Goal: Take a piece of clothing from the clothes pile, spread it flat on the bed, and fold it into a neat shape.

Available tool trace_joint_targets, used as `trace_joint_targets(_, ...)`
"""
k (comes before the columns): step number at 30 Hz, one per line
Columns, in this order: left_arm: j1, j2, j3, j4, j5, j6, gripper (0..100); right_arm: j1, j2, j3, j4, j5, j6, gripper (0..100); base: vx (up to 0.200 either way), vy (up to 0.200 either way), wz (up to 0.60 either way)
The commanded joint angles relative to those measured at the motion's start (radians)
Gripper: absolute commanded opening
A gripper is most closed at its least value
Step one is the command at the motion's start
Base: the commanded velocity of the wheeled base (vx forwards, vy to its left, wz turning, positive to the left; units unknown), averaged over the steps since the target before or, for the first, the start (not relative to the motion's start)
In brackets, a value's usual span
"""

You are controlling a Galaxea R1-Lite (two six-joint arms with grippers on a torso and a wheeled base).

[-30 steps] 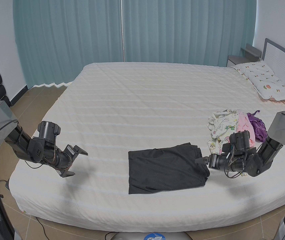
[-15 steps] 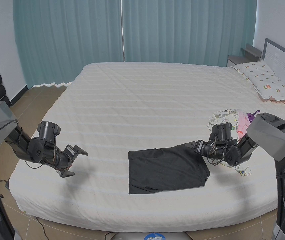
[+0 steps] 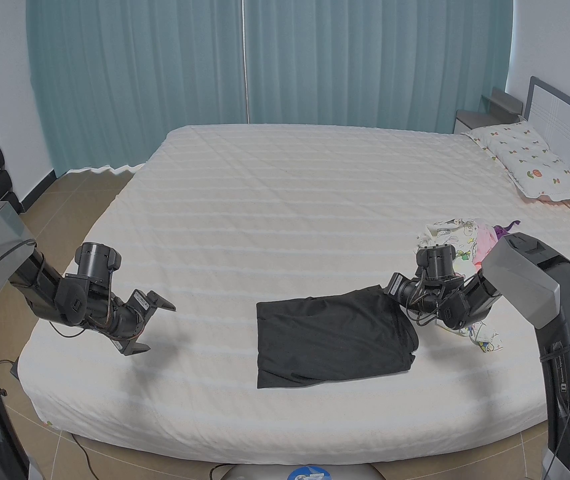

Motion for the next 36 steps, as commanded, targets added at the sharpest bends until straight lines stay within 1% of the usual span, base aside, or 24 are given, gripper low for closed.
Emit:
trace_joint_targets(1, 0.0, -0.001, 0.0, -0.001, 0.001, 0.0, 100, -0.006, 0.002, -0.002, -0.001, -0.001, 0.001, 0, 0.0, 0.0, 0.0)
trace_joint_targets(8, 0.0, -0.001, 0.0, -0.001, 0.001, 0.0, 100, -0.017, 0.002, 0.008, 0.001, -0.014, 0.004, 0, 0.0, 0.0, 0.0)
trace_joint_targets(13, 0.0, -0.001, 0.0, -0.001, 0.001, 0.0, 100, -0.028, 0.007, 0.008, 0.001, -0.015, 0.035, 0, 0.0, 0.0, 0.0)
trace_joint_targets(16, 0.0, -0.001, 0.0, -0.001, -0.001, 0.0, 100, -0.028, 0.007, 0.008, -0.001, -0.017, 0.038, 0, 0.0, 0.0, 0.0)
trace_joint_targets(19, 0.0, -0.001, 0.0, -0.001, 0.001, 0.0, 100, -0.028, 0.01, 0.002, -0.001, -0.035, 0.039, 0, 0.0, 0.0, 0.0)
trace_joint_targets(23, 0.0, -0.001, 0.0, -0.001, 0.001, 0.0, 100, -0.028, 0.01, 0.01, -0.001, -0.034, 0.039, 0, 0.0, 0.0, 0.0)
trace_joint_targets(24, 0.0, -0.001, 0.0, -0.001, 0.001, 0.0, 100, -0.028, 0.01, 0.011, 0.001, -0.034, 0.039, 100, 0.0, 0.0, 0.0)
trace_joint_targets(25, 0.0, -0.001, 0.0, -0.001, 0.001, 0.0, 100, -0.028, 0.008, 0.027, -0.007, -0.023, 0.039, 100, 0.0, 0.0, 0.0)
trace_joint_targets(30, 0.0, 0.001, 0.0, -0.001, 0.001, 0.0, 100, -0.026, -0.001, 0.048, -0.042, -0.02, 0.028, 100, 0.0, 0.0, 0.0)
trace_joint_targets(32, 0.0, 0.001, 0.0, -0.001, 0.001, 0.0, 100, -0.032, -0.023, 0.083, -0.073, -0.014, 0.018, 100, 0.0, 0.0, 0.0)
trace_joint_targets(33, 0.0, 0.001, 0.0, -0.001, 0.001, 0.0, 100, -0.041, -0.039, 0.106, -0.091, 0.002, 0.004, 100, 0.0, 0.0, 0.0)
trace_joint_targets(34, 0.0, 0.001, 0.0, -0.001, 0.001, 0.0, 100, -0.052, -0.058, 0.139, -0.111, 0.036, -0.014, 100, 0.0, 0.0, 0.0)
trace_joint_targets(35, 0.0, 0.001, 0.0, -0.001, 0.001, 0.0, 100, -0.052, -0.058, 0.139, -0.111, 0.036, -0.014, 100, 0.0, 0.0, 0.0)
trace_joint_targets(36, 0.0, 0.001, 0.0, -0.001, 0.001, 0.0, 100, -0.066, -0.09, 0.217, -0.144, 0.121, -0.054, 100, 0.0, 0.0, 0.0)
